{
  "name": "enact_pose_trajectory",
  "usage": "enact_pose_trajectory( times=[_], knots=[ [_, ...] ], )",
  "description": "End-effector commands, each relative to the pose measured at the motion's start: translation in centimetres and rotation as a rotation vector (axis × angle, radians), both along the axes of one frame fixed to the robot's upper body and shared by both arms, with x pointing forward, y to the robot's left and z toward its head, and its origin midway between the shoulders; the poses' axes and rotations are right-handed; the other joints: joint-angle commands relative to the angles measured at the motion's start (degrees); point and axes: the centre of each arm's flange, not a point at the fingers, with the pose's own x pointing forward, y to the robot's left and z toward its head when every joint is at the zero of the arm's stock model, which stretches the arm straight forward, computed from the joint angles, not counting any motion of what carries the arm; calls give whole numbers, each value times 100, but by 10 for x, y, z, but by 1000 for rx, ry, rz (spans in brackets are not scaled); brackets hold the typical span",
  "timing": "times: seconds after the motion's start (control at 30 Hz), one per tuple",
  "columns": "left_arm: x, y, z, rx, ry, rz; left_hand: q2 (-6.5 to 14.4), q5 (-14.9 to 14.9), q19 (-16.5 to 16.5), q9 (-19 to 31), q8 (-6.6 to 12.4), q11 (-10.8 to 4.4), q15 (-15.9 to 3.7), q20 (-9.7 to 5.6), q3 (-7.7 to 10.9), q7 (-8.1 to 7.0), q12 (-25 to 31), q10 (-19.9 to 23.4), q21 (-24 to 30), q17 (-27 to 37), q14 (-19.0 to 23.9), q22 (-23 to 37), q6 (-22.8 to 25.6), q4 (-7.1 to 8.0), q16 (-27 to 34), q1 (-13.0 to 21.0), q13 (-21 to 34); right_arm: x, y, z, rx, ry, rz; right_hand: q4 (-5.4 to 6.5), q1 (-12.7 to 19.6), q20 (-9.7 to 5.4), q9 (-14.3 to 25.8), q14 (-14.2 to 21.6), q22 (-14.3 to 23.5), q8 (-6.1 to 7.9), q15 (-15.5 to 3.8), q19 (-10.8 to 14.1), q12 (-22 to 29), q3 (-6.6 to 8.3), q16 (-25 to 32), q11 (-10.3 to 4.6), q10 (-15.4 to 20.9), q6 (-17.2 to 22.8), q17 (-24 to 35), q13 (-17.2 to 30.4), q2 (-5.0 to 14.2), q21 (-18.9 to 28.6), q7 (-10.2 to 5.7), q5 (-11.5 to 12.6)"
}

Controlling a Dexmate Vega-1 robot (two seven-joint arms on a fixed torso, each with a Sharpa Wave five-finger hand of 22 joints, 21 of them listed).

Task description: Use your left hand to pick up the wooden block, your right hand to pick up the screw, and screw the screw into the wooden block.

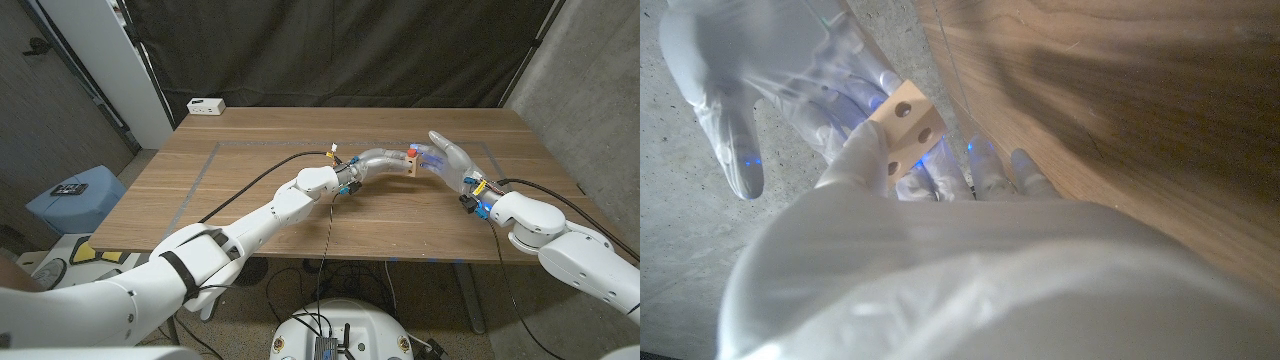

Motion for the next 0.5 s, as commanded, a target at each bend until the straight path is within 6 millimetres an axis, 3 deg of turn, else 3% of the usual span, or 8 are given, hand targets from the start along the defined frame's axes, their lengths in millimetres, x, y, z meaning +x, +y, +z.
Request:
enact_pose_trajectory(
  times=[0.03, 0.5],
  knots=[
    [1, -1, 0, 3, 5, -1, 57, 29, 38, 7, 40, 42, -8, 45, 73, 154, 18, -10, 28, 24, 30, 14, 196, 44, 47, 8, 24, -1, 0, -1, 4, 2, -6, 4, -10, -16, 25, -725, 14, 60, 10, -9, 16, -5, 7, 14, -339, 53, 3, 29, 22, 13, -1, 38],
    [3, -1, 0, 3, 12, 0, 57, 29, 38, 8, 42, 35, -13, 38, 75, 151, 21, -4, 28, 26, 30, 14, 197, 39, 48, 13, 25, -4, -1, -3, 16, 5, -17, -1, 3, -29, 52, -707, 13, 99, 9, 6, 24, -1, 11, 17, -325, 134, -1, 29, 33, 19, -1, 40]
  ],
)
